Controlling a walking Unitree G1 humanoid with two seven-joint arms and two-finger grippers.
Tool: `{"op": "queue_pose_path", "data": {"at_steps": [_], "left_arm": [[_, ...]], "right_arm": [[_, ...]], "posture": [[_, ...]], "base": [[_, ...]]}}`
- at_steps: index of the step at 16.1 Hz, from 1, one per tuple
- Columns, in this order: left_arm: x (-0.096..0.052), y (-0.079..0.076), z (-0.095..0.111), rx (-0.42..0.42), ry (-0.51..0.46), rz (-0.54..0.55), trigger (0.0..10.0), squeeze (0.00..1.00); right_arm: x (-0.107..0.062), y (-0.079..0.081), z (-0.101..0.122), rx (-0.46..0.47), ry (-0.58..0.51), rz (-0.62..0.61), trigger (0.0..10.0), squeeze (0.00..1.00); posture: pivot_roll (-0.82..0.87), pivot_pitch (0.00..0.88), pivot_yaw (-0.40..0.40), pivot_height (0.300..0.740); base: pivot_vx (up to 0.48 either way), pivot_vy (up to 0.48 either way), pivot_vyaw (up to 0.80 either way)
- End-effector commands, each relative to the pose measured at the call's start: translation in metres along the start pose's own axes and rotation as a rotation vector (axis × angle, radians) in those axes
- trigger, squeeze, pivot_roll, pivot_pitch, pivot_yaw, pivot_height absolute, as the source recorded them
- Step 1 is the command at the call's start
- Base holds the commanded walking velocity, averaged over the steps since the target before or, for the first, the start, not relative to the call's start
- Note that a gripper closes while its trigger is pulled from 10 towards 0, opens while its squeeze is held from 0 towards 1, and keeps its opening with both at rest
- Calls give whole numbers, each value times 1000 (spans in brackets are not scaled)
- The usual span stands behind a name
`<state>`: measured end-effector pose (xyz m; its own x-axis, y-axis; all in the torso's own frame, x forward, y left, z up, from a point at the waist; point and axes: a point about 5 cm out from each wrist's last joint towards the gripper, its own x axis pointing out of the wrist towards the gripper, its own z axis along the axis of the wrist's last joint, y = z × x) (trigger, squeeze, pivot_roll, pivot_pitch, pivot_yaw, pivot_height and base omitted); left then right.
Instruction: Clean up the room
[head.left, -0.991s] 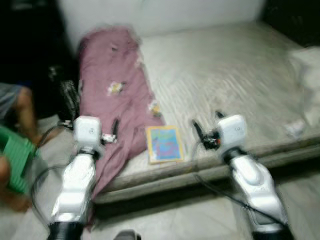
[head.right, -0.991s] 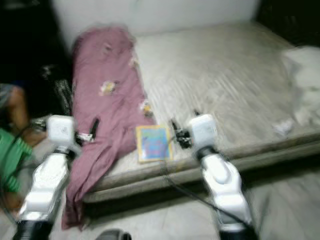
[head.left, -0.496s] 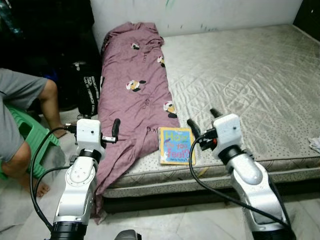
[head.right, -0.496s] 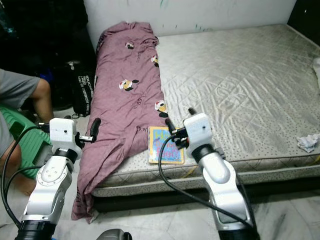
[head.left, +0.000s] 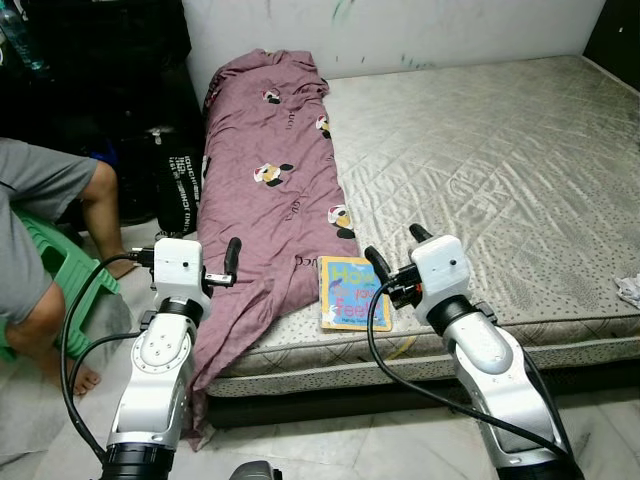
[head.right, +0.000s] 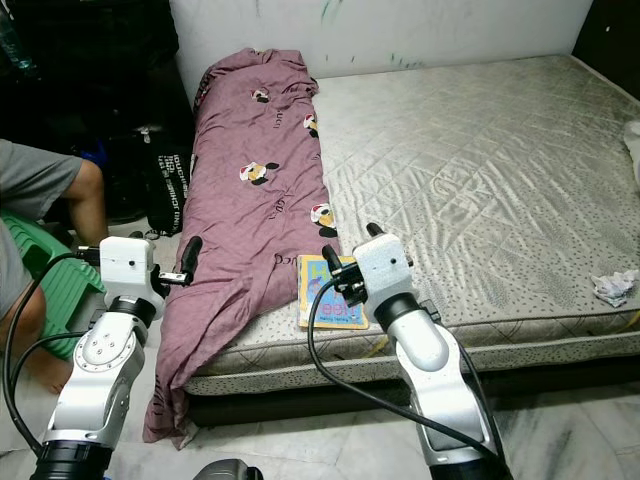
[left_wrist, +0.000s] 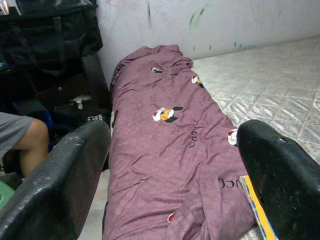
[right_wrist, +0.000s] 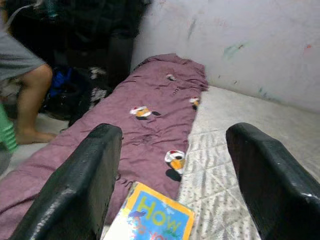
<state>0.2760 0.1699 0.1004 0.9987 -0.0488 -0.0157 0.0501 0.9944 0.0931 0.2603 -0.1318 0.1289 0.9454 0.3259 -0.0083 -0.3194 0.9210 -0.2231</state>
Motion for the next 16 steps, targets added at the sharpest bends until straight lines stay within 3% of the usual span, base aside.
{"op": "queue_pose_path", "data": {"at_steps": [1, 2, 3, 8, 11, 14, 16], "left_arm": [[3, 4, 1, 15, 3, 9, 10000, 0], [3, 3, 1, 14, 3, 6, 10000, 0], [6, -1, 2, 17, 1, -16, 10000, 0], [13, -6, 1, 18, 6, -45, 10000, 0], [8, -5, 0, 5, 0, 1, 10000, 0], [-8, 7, -8, -16, 7, 106, 10000, 0], [-15, 13, -12, -34, 14, 152, 10000, 0]], "right_arm": [[1, -6, -1, 50, 3, -48, 10000, 0], [0, -7, -1, 83, -5, -56, 10000, 0], [-2, -17, -13, 182, 75, -160, 10000, 0], [-6, -21, -14, 186, 30, -204, 10000, 0], [1, -16, -13, 196, 24, -128, 10000, 0], [17, -7, -14, 166, 42, 2, 10000, 0], [25, -4, -12, 159, 36, 44, 10000, 0]], "posture": [[-78, 0, 91, 740], [-78, 0, 91, 740], [-96, 0, 110, 740], [-119, 0, 146, 740], [-46, 0, 59, 740], [33, 0, -34, 740], [52, 0, -54, 740]], "base": [[0, 0, 0], [0, 0, 0], [0, 0, 0], [0, 0, 0], [0, 0, 0], [0, 0, 0], [0, 0, 0]]}}
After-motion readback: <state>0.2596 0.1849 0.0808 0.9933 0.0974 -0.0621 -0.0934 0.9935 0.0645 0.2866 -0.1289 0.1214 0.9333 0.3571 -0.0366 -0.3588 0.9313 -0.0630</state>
